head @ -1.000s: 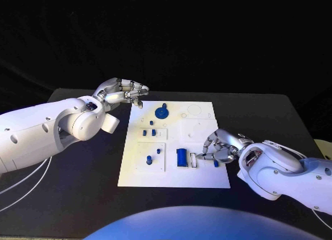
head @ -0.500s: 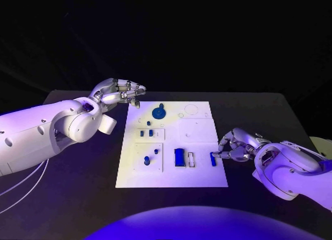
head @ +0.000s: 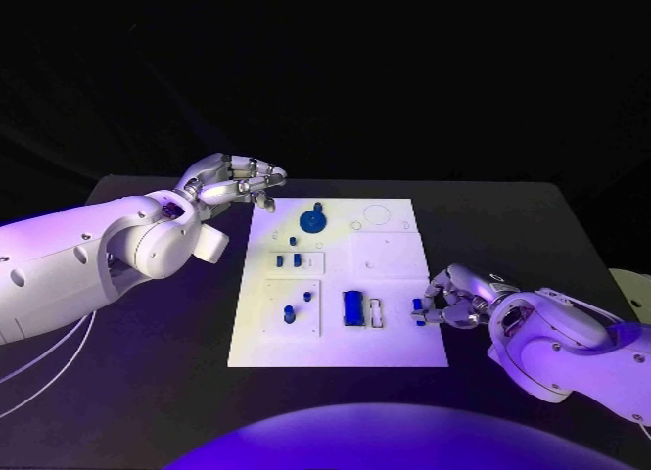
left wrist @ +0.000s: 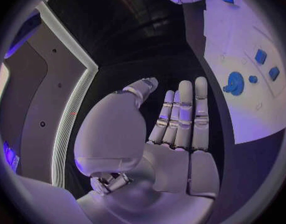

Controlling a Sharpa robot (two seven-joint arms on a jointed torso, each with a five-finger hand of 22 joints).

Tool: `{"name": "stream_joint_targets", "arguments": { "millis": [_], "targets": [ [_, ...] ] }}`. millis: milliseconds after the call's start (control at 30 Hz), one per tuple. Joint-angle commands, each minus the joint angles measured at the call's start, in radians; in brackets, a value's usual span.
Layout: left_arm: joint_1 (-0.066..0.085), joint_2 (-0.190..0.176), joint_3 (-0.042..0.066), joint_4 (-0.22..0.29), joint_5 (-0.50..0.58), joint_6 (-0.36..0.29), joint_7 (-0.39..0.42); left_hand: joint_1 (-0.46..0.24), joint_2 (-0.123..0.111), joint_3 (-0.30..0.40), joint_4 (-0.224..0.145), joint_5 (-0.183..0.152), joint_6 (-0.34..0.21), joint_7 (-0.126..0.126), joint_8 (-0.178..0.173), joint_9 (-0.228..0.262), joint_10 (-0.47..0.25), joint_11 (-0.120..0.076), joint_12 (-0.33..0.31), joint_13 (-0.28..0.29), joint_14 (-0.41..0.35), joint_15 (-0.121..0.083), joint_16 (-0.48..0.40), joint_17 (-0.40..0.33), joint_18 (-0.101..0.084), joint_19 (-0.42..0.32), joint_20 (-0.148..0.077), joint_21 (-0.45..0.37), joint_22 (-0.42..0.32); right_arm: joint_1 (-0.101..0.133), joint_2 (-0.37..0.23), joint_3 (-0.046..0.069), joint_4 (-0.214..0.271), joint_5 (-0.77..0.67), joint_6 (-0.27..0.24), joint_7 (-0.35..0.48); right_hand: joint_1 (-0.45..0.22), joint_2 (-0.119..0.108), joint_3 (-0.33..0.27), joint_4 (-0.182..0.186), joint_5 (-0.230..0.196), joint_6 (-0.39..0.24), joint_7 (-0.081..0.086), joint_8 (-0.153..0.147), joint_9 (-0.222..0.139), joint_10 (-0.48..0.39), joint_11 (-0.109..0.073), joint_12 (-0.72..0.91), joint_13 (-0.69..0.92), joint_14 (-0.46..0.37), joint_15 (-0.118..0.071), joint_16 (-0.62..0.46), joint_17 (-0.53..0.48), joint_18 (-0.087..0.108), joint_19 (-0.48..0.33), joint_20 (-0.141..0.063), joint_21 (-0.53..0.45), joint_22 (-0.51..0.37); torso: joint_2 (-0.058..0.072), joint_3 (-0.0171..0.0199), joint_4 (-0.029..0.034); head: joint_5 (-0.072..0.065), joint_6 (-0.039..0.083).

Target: Assemble the parts on the task board

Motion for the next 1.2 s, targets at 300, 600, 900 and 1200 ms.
{"name": "stream_joint_targets", "arguments": {
  "millis": [300, 600, 900, 1200],
  "targets": [
    [0.0, -0.002, 0.001, 0.004, 0.008, 0.008, 0.007, -0.002, 0.006, -0.002, 0.004, -0.003, -0.007, 0.0, 0.006, -0.001, -0.006, 0.0, 0.007, -0.001, -0.009, -0.002, 0.006, -0.001, 0.008, 0.005, 0.002, -0.006, -0.001, -0.019, 0.04, 0.0, -0.034, -0.031, 0.059, -0.017, 0.097, 0.031, 0.02, -0.007, 0.006, 0.013, -0.008, -0.011, -0.002, -0.001, -0.005, -0.003, 0.081, 0.101, -0.001, -0.003, 0.243, -0.002, -0.002, -0.001, -0.008, 0.077, -0.001, -0.0001, -0.0005, 0.002, 0.0],
    [0.0, -0.003, 0.001, 0.005, 0.008, 0.008, 0.005, -0.001, 0.007, -0.002, 0.005, -0.003, -0.007, -0.001, 0.007, -0.001, -0.006, 0.0, 0.008, -0.001, -0.009, -0.002, 0.006, -0.001, 0.008, 0.006, 0.002, -0.007, -0.001, -0.022, 0.055, 0.0, -0.05, -0.063, 0.052, -0.025, 0.294, 0.062, 0.153, -0.013, -0.095, 0.029, -0.019, -0.033, -0.015, 0.001, -0.015, 0.001, 0.089, 0.102, -0.011, -0.002, 0.246, -0.004, 0.003, -0.011, -0.001, 0.085, -0.001, -0.0004, 0.0002, 0.003, 0.0],
    [0.0, -0.005, 0.001, 0.006, 0.008, 0.007, 0.004, -0.001, 0.008, -0.002, 0.006, -0.003, -0.007, -0.001, 0.007, -0.002, -0.007, 0.0, 0.008, -0.001, -0.009, -0.002, 0.006, -0.001, 0.008, 0.006, 0.002, -0.007, -0.001, -0.022, 0.044, 0.001, -0.014, -0.015, -0.044, -0.016, 0.073, -0.147, 0.797, -0.069, -0.195, 0.004, -0.017, 0.024, 0.08, 0.025, -0.014, 0.024, 0.114, 0.106, -0.009, 0.004, 0.263, -0.008, 0.015, -0.01, 0.018, 0.109, -0.001, -0.0014, -0.0006, 0.002, 0.0],
    [0.0, -0.003, 0.001, 0.005, 0.008, 0.01, 0.001, 0.0, 0.009, -0.002, 0.006, -0.003, -0.007, -0.001, 0.007, -0.002, -0.008, 0.0, 0.009, -0.001, -0.009, -0.002, 0.007, -0.002, 0.008, 0.006, 0.002, -0.008, -0.002, 0.002, 0.045, 0.003, 0.049, 0.154, -0.095, 0.017, -0.024, -0.152, 0.857, -0.105, -0.158, 0.001, -0.018, 0.031, 0.095, 0.028, -0.015, 0.025, 0.116, 0.106, -0.011, 0.004, 0.263, -0.01, 0.019, -0.012, 0.024, 0.115, -0.001, -0.0015, 0.0008, -0.004, 0.0]
  ]
}}
